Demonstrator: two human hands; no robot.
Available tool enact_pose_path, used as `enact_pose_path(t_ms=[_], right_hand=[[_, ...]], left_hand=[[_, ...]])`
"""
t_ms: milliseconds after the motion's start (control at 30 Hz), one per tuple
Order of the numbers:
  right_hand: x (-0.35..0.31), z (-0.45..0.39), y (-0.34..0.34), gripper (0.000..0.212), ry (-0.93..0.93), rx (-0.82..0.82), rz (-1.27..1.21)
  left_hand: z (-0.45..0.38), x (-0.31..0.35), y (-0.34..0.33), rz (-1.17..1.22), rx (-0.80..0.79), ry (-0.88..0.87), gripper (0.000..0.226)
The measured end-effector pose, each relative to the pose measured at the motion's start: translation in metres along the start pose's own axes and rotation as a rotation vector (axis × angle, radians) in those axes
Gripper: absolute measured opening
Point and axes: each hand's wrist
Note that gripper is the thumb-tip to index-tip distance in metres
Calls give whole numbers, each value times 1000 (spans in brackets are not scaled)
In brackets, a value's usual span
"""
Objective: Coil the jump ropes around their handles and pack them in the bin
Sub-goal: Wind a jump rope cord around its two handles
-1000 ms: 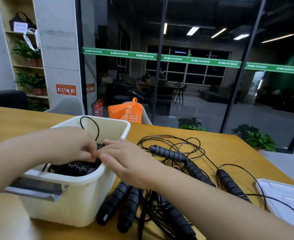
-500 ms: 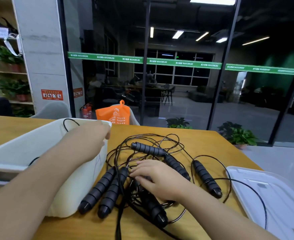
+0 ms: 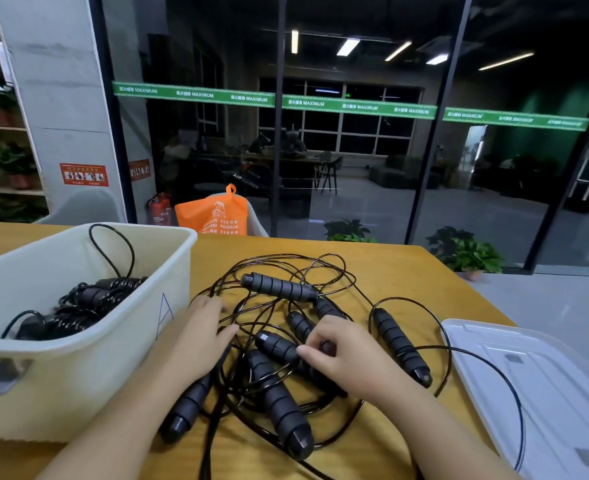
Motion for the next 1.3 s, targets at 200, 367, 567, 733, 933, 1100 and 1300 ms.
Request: enact_pose_path(t_ms=[200, 367, 567, 733, 933, 1100, 1300], right_hand=[[-15, 9, -5, 44, -44, -145, 124], [-7, 6, -4, 44, 3, -174, 117], [-3, 0, -11, 20, -67, 57, -41], [2, -2, -5, 18, -220, 208, -321], [5, -6, -2, 32, -401, 309, -851], [7, -10, 3, 30, -523, 400, -1230], [11, -12, 4, 25, -481, 429, -1313]], left_hand=[[6, -11, -13, 157, 40, 59, 37], [9, -11, -11, 306, 2, -53, 31], [6, -21, -10, 414, 170, -88, 50], [5, -25, -13, 414, 199, -152, 60], [7, -21, -11, 402, 99, -138, 46], [7, -24, -12, 425, 88, -78, 36], [9, -20, -3, 365, 109, -103, 46]])
Point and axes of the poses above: each hand's wrist, its own z-axis away from the middle knuckle, its own y-axis out of the back of the hand, x = y × z, and after that the axes turned 8 degrees about -y, right-handed
